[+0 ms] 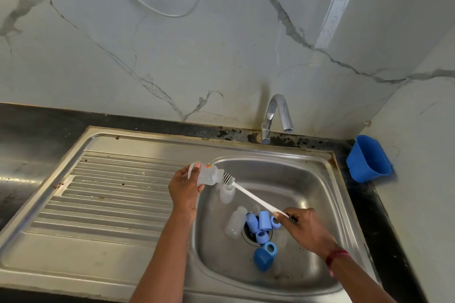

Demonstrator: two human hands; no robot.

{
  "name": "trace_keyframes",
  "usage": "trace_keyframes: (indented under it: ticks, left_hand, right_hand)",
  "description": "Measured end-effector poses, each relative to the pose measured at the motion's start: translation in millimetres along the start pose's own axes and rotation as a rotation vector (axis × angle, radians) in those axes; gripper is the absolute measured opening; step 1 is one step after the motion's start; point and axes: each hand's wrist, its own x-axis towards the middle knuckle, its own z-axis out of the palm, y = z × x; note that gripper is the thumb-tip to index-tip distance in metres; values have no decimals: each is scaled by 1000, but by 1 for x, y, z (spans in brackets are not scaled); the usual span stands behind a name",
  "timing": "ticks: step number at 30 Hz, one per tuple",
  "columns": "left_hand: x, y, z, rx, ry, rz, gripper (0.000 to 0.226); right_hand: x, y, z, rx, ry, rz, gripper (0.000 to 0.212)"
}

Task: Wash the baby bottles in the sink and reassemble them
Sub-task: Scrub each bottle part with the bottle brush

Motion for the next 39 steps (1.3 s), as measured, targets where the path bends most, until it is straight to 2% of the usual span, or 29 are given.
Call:
trace_keyframes:
  ticks: [9, 13, 16, 19, 24, 28, 32, 35, 39]
  left_hand:
    - [-4, 5, -6, 167, -190, 23, 9]
    - [-10, 3, -8, 202, -231, -43, 22]
    - [-16, 0, -8, 194, -196, -53, 21]
    - [-21, -2, -9, 175, -176, 6, 19]
    - [-22, -7, -8, 161, -156, 31, 17]
    - [-21, -11, -7, 127, -209, 29, 8]
    - [-25, -4, -2, 36, -259, 30, 10]
    - [-23, 1, 3, -19, -277, 79, 8]
    - [-19, 9, 8, -128, -187, 69, 9]
  right_hand:
    - [1, -6, -3, -140, -19, -145, 41]
    - [-3, -12, 1, -144, 39, -164, 52]
    - [-6, -19, 7, -228, 80, -177, 50]
    - [-13, -26, 9, -322, 63, -126, 37]
    - [-19, -39, 2, -389, 17, -95, 33]
    - [-15, -28, -6, -407, 4, -175, 49]
    - [-9, -15, -4, -323, 83, -218, 55]
    - [-9, -19, 8, -120, 161, -217, 57]
    - [-7, -37, 23, 71, 236, -144, 46]
